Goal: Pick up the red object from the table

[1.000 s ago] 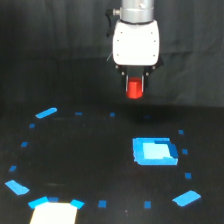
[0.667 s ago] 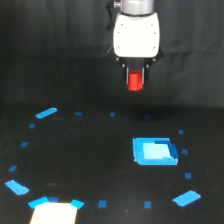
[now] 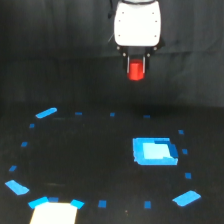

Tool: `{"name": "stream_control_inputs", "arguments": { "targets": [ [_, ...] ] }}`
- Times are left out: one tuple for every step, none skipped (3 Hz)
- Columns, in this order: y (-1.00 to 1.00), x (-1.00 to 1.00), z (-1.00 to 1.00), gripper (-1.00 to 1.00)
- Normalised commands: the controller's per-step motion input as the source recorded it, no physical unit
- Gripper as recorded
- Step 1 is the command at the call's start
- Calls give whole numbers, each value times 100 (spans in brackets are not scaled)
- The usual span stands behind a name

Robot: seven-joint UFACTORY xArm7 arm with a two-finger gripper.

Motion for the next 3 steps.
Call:
{"name": "stream_control_inputs", "arguments": {
  "targets": [
    [-31, -11, 46, -100],
    [-45, -32, 100, -99],
    [-75, -36, 100, -100]
  ]
}}
